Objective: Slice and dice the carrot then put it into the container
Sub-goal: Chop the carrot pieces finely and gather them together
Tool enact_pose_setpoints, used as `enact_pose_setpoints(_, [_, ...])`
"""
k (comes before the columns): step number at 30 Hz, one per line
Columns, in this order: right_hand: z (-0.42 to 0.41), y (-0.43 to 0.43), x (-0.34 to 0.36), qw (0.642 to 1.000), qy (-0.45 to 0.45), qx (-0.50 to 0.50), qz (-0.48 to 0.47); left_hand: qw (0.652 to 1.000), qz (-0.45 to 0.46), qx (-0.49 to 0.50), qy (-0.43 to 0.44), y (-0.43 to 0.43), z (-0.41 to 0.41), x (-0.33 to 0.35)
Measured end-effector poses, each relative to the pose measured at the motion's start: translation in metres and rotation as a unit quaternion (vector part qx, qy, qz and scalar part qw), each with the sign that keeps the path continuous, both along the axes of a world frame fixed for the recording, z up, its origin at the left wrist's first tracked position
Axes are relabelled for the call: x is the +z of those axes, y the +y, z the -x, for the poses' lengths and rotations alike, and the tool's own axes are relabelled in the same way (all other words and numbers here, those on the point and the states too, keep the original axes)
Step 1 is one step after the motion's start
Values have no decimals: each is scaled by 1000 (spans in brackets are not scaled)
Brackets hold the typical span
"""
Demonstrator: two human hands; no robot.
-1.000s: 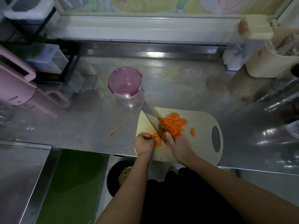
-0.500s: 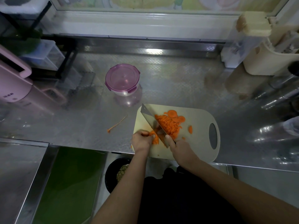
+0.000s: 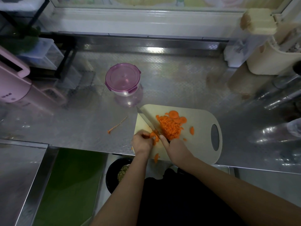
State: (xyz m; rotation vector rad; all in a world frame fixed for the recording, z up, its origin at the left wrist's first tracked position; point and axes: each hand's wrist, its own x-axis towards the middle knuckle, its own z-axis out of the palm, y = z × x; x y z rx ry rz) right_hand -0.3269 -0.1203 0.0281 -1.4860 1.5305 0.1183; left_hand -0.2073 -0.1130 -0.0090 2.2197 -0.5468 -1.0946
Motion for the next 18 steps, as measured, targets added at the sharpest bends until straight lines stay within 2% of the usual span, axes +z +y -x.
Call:
enact_pose_setpoints(1, [0, -2, -8, 999, 4, 37, 18, 1000, 4, -2, -2, 0, 0, 0])
enact_pose_setpoints(2, [-3, -4, -10, 999, 22, 16, 20, 1000, 5, -3, -5, 1, 0, 0])
enact_pose_setpoints(6, [-8, -1, -14, 997, -59, -46, 10, 1000, 12, -2, -3, 3, 0, 3])
enact_pose_setpoints(12, [-4, -9, -8, 997, -66, -7, 23, 1000, 15, -6, -7, 2, -1, 5])
enact_pose_setpoints(18, [10, 0, -5, 988, -97, -59, 106, 1000, 11, -14, -8, 3, -1, 2])
